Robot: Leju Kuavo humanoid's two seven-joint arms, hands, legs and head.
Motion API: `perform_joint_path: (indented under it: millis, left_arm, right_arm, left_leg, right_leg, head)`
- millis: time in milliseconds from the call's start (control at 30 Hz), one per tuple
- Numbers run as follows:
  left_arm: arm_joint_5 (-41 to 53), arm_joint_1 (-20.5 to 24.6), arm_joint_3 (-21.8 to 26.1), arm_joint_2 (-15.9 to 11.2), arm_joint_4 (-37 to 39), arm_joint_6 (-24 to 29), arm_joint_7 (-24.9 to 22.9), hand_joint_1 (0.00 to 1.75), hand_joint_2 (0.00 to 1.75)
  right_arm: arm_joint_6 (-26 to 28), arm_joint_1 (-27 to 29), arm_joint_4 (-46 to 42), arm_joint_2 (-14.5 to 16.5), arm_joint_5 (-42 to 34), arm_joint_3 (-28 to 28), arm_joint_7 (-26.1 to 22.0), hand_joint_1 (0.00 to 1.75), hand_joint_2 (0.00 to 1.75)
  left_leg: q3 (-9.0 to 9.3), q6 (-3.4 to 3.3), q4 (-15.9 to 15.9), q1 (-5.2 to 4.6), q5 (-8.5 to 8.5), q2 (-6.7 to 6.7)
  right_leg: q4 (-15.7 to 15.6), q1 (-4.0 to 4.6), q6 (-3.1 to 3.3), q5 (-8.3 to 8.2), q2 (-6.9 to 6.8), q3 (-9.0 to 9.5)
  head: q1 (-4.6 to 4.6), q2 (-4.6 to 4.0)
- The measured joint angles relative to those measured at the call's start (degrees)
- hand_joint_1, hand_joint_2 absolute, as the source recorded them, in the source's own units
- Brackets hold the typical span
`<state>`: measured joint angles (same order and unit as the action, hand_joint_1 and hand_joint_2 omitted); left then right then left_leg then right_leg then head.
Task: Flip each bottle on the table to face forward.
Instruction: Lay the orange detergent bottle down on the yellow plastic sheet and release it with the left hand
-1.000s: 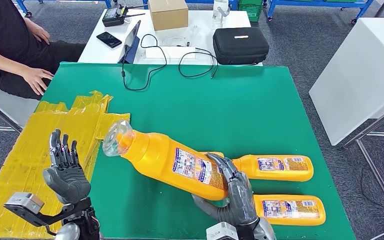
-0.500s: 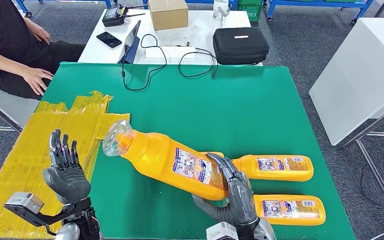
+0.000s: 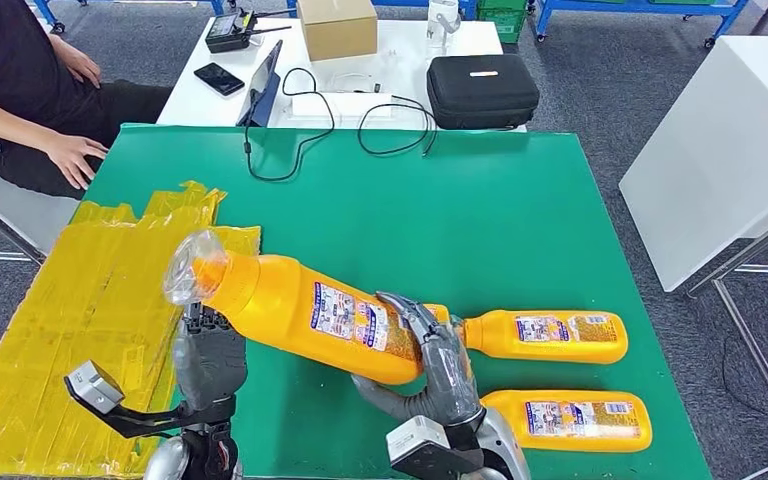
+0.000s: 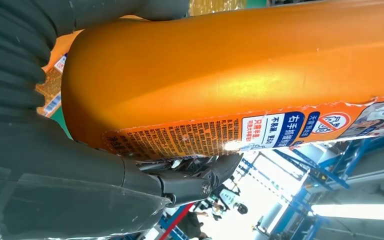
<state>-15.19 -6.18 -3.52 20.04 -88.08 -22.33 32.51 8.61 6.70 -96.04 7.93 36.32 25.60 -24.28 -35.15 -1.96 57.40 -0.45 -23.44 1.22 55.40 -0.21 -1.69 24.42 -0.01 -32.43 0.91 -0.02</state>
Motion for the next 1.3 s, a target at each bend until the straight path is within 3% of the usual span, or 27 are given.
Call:
perform_joint_path:
  millis: [300, 433, 567, 800, 1300]
  left_arm:
    - [0.0, 0.2, -0.3, -0.1, 1.0, 0.0, 0.0, 0.00, 1.75]
    - [-0.2, 0.2, -0.3, -0.1, 1.2, -0.2, 0.2, 0.00, 0.00]
    - [-1.3, 0.2, 0.0, -0.2, 1.7, -2.8, 1.1, 0.00, 1.75]
    - [-2.8, 0.3, 0.9, -0.1, 2.6, -6.0, 0.6, 0.00, 1.75]
    - [-2.9, 0.3, 1.3, -0.1, 2.9, -7.0, 0.5, 0.00, 1.75]
  right_arm:
    - [0.0, -0.1, 1.2, 0.6, 0.0, -0.3, 0.0, 1.75, 1.75]
    - [0.0, -0.1, 1.5, 0.8, 0.0, -0.4, -0.1, 1.75, 1.75]
    - [0.0, -0.1, 1.8, 1.3, 0.3, -0.3, -0.7, 1.75, 1.75]
    - [0.1, -0.1, 2.5, 1.8, 0.4, -0.2, -0.8, 1.75, 1.75]
    - [0.0, -0.9, 3.6, 2.5, 0.6, -0.3, -0.8, 1.75, 1.75]
  left_leg:
    - [-0.07, 0.00, 0.0, 0.00, -0.01, -0.01]
    - [-0.07, 0.00, 0.0, 0.00, -0.01, -0.01]
    - [-0.07, 0.00, 0.0, 0.00, -0.01, -0.01]
    - [-0.08, 0.00, 0.0, 0.00, -0.01, -0.01]
    - [-0.09, 0.00, 0.0, 0.00, -0.01, -0.01]
  right_leg:
    - [0.0, 0.00, 0.00, 0.01, 0.00, -0.07]
    - [0.0, 0.00, 0.00, 0.01, 0.00, -0.07]
    - [0.0, 0.00, 0.00, 0.01, 0.00, -0.07]
    - [0.0, 0.00, 0.00, 0.01, 0.00, -0.09]
    - [0.0, 0.00, 0.00, 0.01, 0.00, -0.09]
  head:
    - [-0.01, 0.00]
    - [-0.01, 0.00]
    - [-0.01, 0.00]
    - [0.00, 0.00]
    - [0.00, 0.00]
